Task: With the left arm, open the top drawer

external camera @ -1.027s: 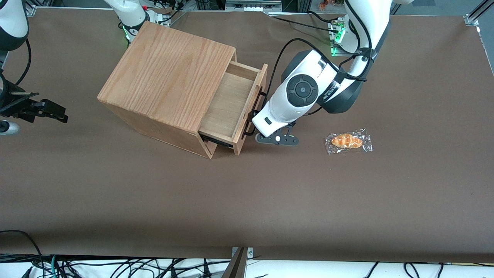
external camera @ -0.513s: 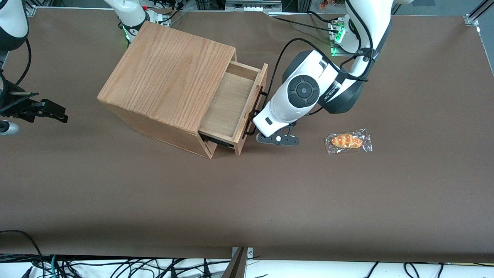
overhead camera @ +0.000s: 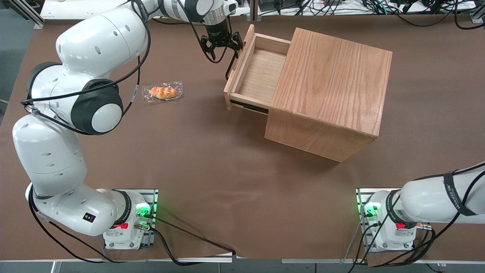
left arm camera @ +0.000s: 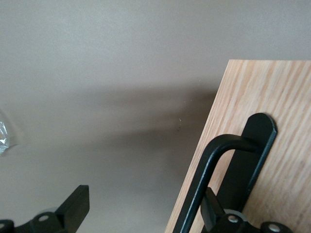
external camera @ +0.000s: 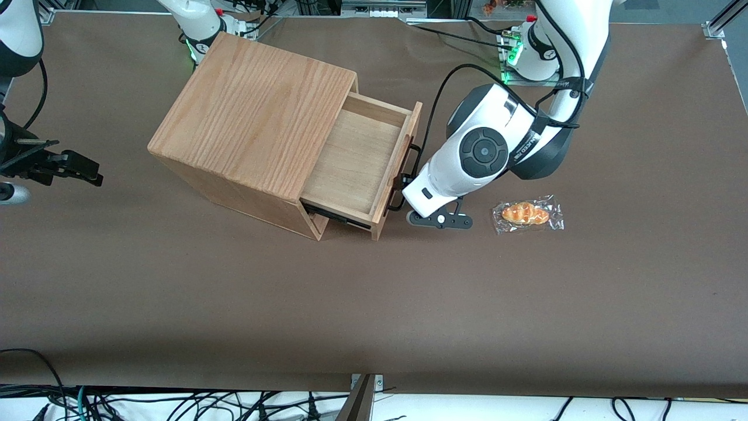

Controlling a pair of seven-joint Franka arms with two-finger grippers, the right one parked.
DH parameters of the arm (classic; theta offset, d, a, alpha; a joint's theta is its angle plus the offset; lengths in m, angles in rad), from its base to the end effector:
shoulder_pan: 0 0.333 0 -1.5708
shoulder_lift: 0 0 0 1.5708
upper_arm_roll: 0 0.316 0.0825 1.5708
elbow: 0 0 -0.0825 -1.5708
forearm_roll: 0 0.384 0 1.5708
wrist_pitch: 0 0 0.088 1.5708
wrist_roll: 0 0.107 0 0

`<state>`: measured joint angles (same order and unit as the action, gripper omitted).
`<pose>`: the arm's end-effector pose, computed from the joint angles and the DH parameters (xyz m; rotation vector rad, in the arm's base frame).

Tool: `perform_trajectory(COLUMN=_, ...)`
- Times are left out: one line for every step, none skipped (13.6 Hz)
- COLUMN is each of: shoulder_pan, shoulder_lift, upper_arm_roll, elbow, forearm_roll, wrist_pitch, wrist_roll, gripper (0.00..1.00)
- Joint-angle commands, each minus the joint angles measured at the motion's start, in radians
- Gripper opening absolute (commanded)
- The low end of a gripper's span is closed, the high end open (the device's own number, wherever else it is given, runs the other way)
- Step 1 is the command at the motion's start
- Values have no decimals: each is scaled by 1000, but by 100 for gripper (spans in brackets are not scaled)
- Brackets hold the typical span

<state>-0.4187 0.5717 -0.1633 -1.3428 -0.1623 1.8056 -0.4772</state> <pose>0.5948 -0.3797 0.3927 2.9645 -0.0558 -0.3153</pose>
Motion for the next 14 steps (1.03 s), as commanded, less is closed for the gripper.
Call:
perform_trajectory(shoulder_pan=12, shoulder_lift=-42, upper_arm_roll=7, elbow=-41, forearm_roll=7, wrist_pitch=-12, wrist_roll=26, gripper=100)
perform_trajectory(shoulder_pan=14, shoulder_lift=-47, upper_arm_roll=7, elbow=-41, forearm_roll=7, wrist_pitch=-17, wrist_roll=26, gripper=100)
perform_trajectory(shoulder_pan=14, shoulder_lift=-49, upper_arm_roll=7, elbow=-41, forearm_roll=6, wrist_pitch=-17, wrist_roll=25, gripper=100)
perform_trajectory(shoulder_pan=14, shoulder_lift=-50, upper_arm_roll=7, elbow=-39, forearm_roll=6, wrist_pitch=-17, wrist_roll=22, gripper=100)
perform_trajectory(shoulder_pan=14, shoulder_lift=-53, upper_arm_roll=5, elbow=-39, forearm_roll=6, wrist_pitch=-17, wrist_roll=16, gripper=100)
perform_trajectory(shoulder_pan=14, shoulder_lift=-55, upper_arm_roll=2, elbow=-38, forearm_roll=6, wrist_pitch=-20, wrist_roll=12, gripper=100)
perform_trajectory(shoulder_pan=14, shoulder_lift=-61, upper_arm_roll=2, elbow=-38, forearm_roll=6, wrist_pitch=-26, wrist_roll=12, gripper=100)
perform_trajectory(shoulder_pan=15, shoulder_lift=-62, upper_arm_roll=4, elbow=-32, forearm_roll=6, wrist_pitch=-40, wrist_roll=14, gripper=100)
perform_trajectory(shoulder_pan=18, shoulder_lift=-70, upper_arm_roll=7, elbow=-32, forearm_roll=6, wrist_pitch=-51, wrist_roll=17, gripper=100)
perform_trajectory(shoulder_pan=35, shoulder_lift=-78, upper_arm_roll=7, elbow=-30, forearm_roll=6, wrist_pitch=-58, wrist_roll=19, gripper=100)
perform_trajectory(shoulder_pan=47, shoulder_lift=-87, upper_arm_roll=5, elbow=-29, forearm_roll=6, wrist_pitch=-63, wrist_roll=19, gripper=100)
perform_trajectory(shoulder_pan=54, shoulder_lift=-92, upper_arm_roll=7, elbow=-26, forearm_roll=6, wrist_pitch=-66, wrist_roll=17, gripper=100)
perform_trajectory(shoulder_pan=58, shoulder_lift=-98, upper_arm_roll=11, elbow=-26, forearm_roll=9, wrist_pitch=-72, wrist_roll=16, gripper=100)
perform_trajectory(shoulder_pan=63, shoulder_lift=-101, upper_arm_roll=19, elbow=-26, forearm_roll=38, wrist_pitch=-75, wrist_roll=17, gripper=100)
